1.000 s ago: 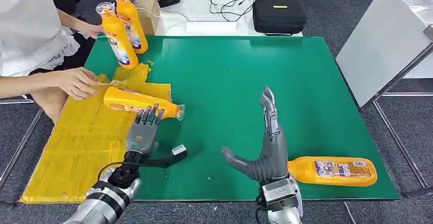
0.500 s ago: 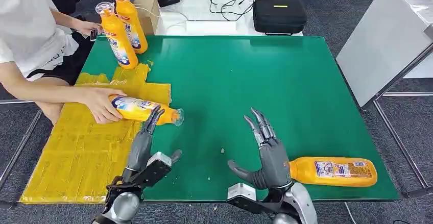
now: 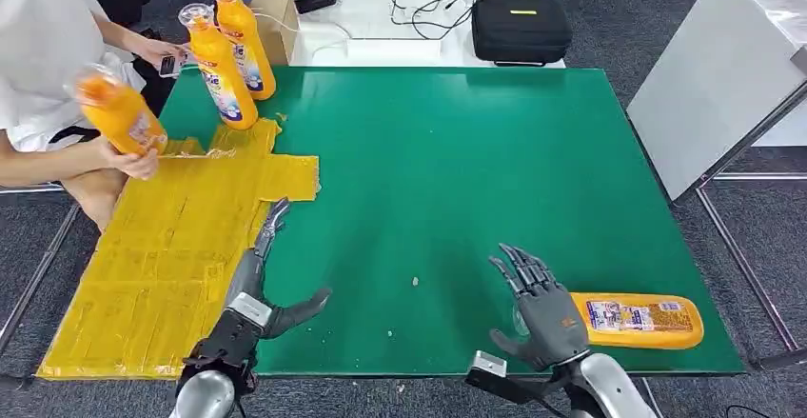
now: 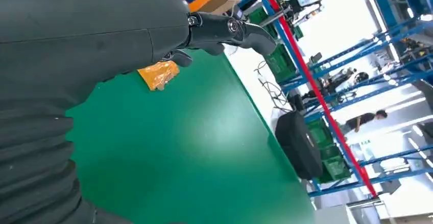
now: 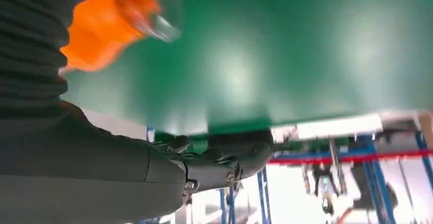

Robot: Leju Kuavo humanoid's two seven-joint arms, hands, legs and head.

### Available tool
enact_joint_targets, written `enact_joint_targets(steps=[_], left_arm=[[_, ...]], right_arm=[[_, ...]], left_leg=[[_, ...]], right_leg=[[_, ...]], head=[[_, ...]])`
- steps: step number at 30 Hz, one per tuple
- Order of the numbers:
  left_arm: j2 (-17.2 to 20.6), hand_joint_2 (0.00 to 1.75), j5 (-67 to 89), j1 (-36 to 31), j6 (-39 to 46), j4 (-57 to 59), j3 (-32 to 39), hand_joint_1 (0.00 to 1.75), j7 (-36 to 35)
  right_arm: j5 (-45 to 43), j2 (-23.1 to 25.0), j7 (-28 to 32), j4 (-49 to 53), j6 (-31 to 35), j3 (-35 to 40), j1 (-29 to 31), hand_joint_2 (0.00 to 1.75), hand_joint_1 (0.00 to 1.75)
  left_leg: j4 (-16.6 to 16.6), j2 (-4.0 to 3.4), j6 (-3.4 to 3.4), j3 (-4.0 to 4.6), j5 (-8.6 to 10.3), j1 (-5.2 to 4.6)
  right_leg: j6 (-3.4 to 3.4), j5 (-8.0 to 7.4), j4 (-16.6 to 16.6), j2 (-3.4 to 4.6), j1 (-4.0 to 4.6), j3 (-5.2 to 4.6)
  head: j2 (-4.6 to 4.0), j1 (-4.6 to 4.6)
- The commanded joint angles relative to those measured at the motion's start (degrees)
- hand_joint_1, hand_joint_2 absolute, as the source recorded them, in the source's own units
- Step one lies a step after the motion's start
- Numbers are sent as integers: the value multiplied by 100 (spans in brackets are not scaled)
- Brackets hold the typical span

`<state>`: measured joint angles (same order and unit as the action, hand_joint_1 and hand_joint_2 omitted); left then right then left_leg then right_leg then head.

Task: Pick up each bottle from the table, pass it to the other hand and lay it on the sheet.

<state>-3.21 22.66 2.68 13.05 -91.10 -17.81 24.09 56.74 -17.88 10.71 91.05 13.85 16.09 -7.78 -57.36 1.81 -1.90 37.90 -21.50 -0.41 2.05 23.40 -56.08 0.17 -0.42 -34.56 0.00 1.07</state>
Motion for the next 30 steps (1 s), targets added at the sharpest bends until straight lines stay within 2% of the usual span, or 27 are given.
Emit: enact_joint_targets(steps=[1, 9, 11, 15, 16, 20, 23, 27, 30], left_arm=[[11, 175, -145, -52, -114, 260, 162, 0, 15], [-10, 175, -227, -69, -156, 414, 165, 0, 13], [-45, 175, -233, -89, -158, 504, 175, 0, 12], [-79, 175, -235, -33, -132, 506, 201, 0, 19], [-77, 175, -231, -18, -130, 482, 200, 0, 19], [-115, 175, -230, 58, -109, 448, 286, 0, -22], [-134, 175, -232, 68, -100, 498, 292, 0, -27], [-138, 175, -235, 66, -74, 557, 263, 0, -26], [-137, 175, -291, 91, -66, 571, 276, 0, -39]], right_arm=[[-216, -631, 73, -455, -113, -449, -385, 175, 0], [-405, -839, 60, -424, -337, -682, -584, 175, 0], [-313, -729, -43, -443, -211, -787, -598, 175, 0], [-141, -610, -180, -466, -30, -960, -579, 175, 0], [-115, -585, -197, -469, 2, -1001, -576, 175, 0], [625, -54, -352, -593, 816, -1560, -410, 175, 0], [811, 182, -358, -691, 1120, -1749, -310, 175, 0], [603, 460, -95, -638, 1550, -1944, -232, 175, 0], [472, 573, -77, -576, 1557, -2043, -179, 175, 0]], left_leg=[[4, 2, 8, -26, -10, 3], [5, 2, 3, -14, -8, 1], [1, -9, 9, -38, -22, 5], [5, -3, 5, -18, -10, 4], [5, -9, 9, -37, -19, 5], [6, -8, 5, -19, -11, 5], [6, -11, 6, -23, -12, 5], [6, -19, 11, -39, -19, 7], [6, -14, 6, -21, -12, 6]], right_leg=[[-2, 12, 10, -12, 5, 33], [8, 12, 8, -6, 2, 18], [7, 22, 10, -3, 7, 44], [8, 12, 10, -2, 5, 21], [6, 20, 12, -3, 7, 42], [7, 11, 11, 2, 6, 22], [7, 11, 11, 5, 6, 25], [5, 17, 14, 8, 10, 42], [7, 10, 11, 9, 8, 23]], head=[[0, 0], [0, 0], [0, 2], [0, 0], [0, 2], [0, 0], [0, 0], [0, 0], [0, -2]])
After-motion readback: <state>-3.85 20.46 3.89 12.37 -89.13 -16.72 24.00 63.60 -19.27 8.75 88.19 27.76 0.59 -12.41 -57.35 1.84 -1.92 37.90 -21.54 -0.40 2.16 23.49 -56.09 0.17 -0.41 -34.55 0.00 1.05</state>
